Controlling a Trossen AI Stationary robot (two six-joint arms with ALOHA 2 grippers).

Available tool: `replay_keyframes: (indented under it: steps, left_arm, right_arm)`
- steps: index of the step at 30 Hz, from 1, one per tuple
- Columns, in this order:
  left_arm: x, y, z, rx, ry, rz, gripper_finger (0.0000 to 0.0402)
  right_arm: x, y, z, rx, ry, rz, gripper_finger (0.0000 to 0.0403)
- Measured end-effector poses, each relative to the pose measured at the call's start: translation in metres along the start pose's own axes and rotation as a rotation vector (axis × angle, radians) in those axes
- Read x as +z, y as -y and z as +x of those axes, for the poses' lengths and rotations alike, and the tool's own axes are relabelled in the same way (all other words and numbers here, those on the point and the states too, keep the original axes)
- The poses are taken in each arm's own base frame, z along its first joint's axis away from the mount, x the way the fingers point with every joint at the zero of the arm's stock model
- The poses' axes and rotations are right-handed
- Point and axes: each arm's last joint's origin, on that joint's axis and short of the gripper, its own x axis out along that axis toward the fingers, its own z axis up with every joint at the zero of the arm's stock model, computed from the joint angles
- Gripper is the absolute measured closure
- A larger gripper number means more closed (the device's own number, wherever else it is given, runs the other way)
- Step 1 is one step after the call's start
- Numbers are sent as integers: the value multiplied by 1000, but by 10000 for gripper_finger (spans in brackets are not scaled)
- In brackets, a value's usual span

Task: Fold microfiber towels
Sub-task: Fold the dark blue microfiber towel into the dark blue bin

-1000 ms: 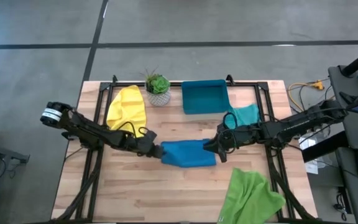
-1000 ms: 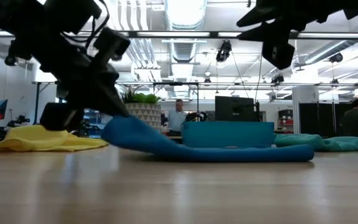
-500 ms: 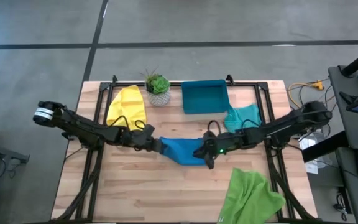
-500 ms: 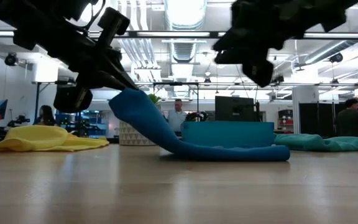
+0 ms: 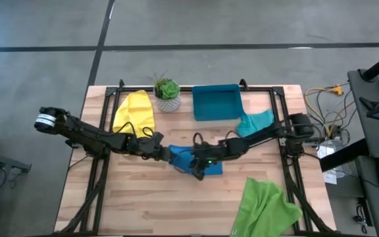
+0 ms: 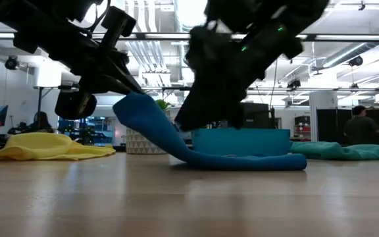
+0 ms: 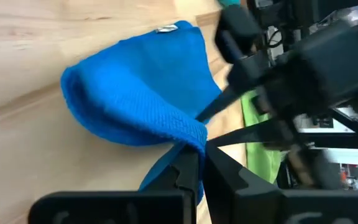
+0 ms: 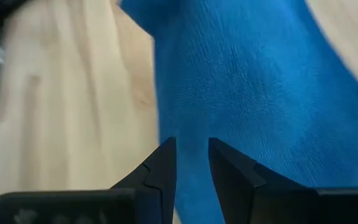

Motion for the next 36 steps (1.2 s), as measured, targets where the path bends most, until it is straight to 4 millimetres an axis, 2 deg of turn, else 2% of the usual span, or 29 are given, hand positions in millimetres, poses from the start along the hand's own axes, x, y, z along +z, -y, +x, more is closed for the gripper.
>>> replay_keyframes:
  steps: [4, 8, 12, 19, 23, 30, 36]
  left_arm:
    - [0, 2, 0, -20, 0, -3, 402]
    - [0, 3, 0, -27, 1, -4, 402]
    - [0, 3, 0, -30, -9, -4, 401]
    - [-1, 0, 0, -21, -23, 0, 401]
    - [-1, 0, 0, -23, -24, 3, 401]
    - [-1, 0, 0, -30, -27, 4, 401]
    - [-1, 0, 0, -32, -40, 6, 401]
  right_arm:
    - [3, 1, 23, -52, -73, -22, 314]
    - [9, -3, 34, -36, -96, -26, 314]
    - [15, -7, 29, -38, -126, -52, 314]
    - [26, -6, 3, -155, -63, -74, 314]
    - [29, 4, 7, -169, -55, -62, 314]
    - [31, 24, 30, -189, -39, -37, 314]
    - [39, 37, 30, -215, -35, 0, 314]
